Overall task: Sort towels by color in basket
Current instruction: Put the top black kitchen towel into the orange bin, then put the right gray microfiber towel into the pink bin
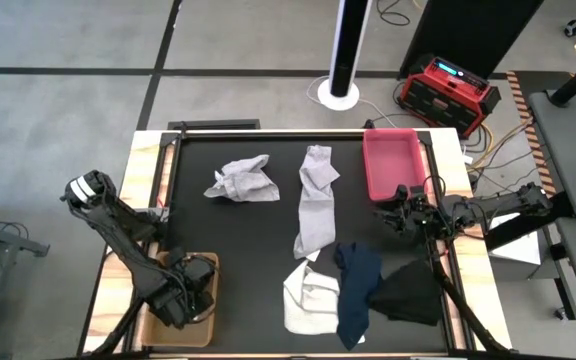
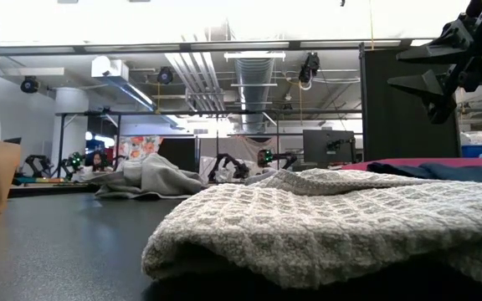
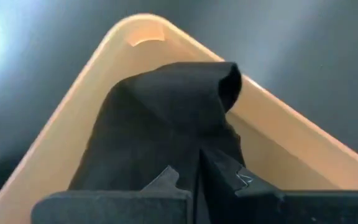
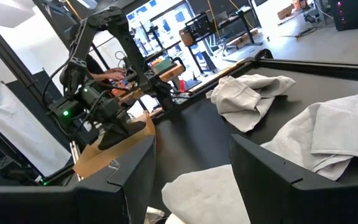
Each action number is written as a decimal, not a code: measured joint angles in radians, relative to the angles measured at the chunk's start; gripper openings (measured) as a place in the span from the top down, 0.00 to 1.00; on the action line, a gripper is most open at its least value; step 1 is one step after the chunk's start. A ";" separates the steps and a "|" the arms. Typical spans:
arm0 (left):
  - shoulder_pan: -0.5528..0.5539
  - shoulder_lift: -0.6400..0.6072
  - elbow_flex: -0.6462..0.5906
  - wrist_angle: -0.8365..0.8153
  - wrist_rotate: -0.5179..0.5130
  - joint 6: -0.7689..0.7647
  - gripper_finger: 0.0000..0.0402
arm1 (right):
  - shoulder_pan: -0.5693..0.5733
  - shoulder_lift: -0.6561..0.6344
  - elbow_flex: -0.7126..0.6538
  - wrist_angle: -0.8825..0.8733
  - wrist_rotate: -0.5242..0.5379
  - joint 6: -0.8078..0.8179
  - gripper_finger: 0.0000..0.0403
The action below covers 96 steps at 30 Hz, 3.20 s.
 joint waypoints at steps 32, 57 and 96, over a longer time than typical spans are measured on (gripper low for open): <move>0.006 -0.385 0.045 -0.164 -0.767 0.219 1.00 | -0.079 0.548 0.513 -0.215 0.215 -0.123 0.51; 0.010 -0.240 0.081 0.290 -0.824 0.482 1.00 | -0.038 0.732 0.694 -0.601 -0.276 0.235 0.51; 0.419 -0.304 -0.191 0.930 -0.260 1.365 1.00 | -0.199 1.223 0.942 -0.517 -0.060 -0.138 0.33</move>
